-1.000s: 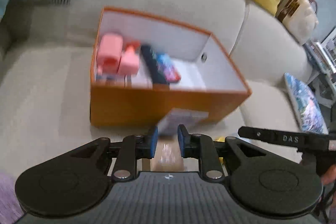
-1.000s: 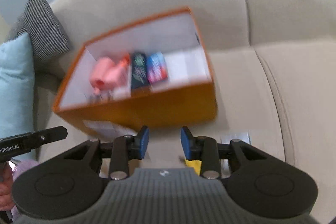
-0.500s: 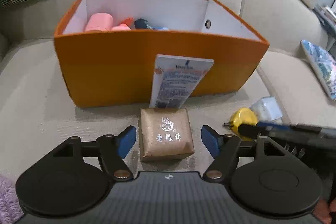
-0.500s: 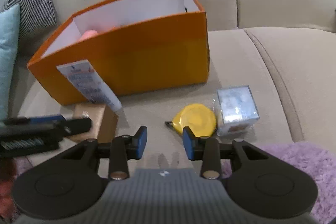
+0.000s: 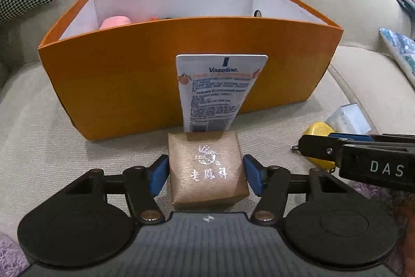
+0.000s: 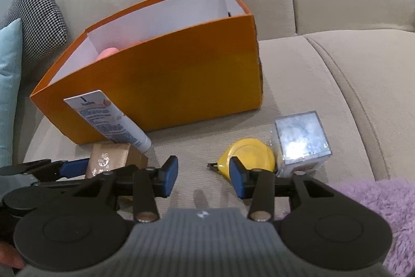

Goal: Organize rigid objects
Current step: 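Grasp the brown gift box with the left tool while the right tool grasps the Vaseline tube, then lift and carry the brown box with the left tool while the right tool carries the Vaseline tube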

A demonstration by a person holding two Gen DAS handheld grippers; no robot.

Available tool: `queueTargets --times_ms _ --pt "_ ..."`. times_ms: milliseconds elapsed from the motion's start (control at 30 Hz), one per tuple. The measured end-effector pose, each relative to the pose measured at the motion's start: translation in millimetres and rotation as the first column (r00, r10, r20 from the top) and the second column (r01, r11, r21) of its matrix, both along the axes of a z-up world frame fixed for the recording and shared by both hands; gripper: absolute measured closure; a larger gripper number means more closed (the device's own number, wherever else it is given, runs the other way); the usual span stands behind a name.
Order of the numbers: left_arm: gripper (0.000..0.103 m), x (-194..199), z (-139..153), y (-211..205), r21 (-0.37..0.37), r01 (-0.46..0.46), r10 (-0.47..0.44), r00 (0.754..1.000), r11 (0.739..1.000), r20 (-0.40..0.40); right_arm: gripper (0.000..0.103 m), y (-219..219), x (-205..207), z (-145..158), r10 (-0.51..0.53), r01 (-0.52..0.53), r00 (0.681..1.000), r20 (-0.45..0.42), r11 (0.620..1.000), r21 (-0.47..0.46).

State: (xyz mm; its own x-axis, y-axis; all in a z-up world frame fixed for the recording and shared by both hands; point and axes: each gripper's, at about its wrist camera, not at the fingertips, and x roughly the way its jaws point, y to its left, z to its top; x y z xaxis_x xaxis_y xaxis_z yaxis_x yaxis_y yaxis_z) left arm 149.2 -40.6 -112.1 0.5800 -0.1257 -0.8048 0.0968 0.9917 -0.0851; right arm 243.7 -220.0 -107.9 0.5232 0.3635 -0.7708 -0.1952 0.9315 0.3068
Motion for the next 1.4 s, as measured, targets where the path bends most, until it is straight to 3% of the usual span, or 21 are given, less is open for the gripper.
queueTargets --times_ms 233,300,533,667,767,900,967,1167,1400 --pt "0.033 -7 7 23 -0.010 -0.028 0.028 1.000 1.000 -0.011 0.054 33 8 10 0.130 -0.129 0.990 0.046 0.992 -0.016" --pt "0.033 -10 10 36 -0.031 -0.058 0.058 0.998 0.998 -0.004 0.046 45 12 13 0.169 -0.167 0.983 0.066 0.985 -0.039" --pt "0.033 -11 15 61 -0.062 -0.105 0.107 0.994 0.993 0.030 0.045 84 27 20 0.299 -0.282 0.945 0.134 0.950 -0.133" --pt "0.033 -8 7 71 -0.092 -0.117 0.117 0.993 0.989 -0.006 0.045 98 35 20 0.342 -0.317 0.931 0.132 0.932 -0.175" --pt "0.033 -7 6 75 -0.113 -0.118 0.117 0.993 0.987 -0.012 0.051 104 33 21 0.362 -0.332 0.922 0.139 0.922 -0.197" --pt "0.032 -8 1 77 -0.134 -0.115 0.113 0.993 0.984 -0.020 0.078 114 22 25 0.398 -0.358 0.904 0.157 0.905 -0.230" --pt "0.032 -7 0 81 -0.154 -0.124 0.120 0.992 0.980 -0.033 0.082 118 14 29 0.412 -0.367 0.897 0.158 0.895 -0.252" --pt "0.030 -7 -1 79 -0.144 -0.104 0.101 0.994 0.984 -0.032 0.083 111 9 30 0.328 -0.304 0.940 0.093 0.929 -0.212" --pt "0.030 -3 -4 86 -0.175 -0.115 0.109 0.993 0.978 -0.043 0.073 116 10 30 0.307 -0.280 0.946 0.105 0.936 -0.215"
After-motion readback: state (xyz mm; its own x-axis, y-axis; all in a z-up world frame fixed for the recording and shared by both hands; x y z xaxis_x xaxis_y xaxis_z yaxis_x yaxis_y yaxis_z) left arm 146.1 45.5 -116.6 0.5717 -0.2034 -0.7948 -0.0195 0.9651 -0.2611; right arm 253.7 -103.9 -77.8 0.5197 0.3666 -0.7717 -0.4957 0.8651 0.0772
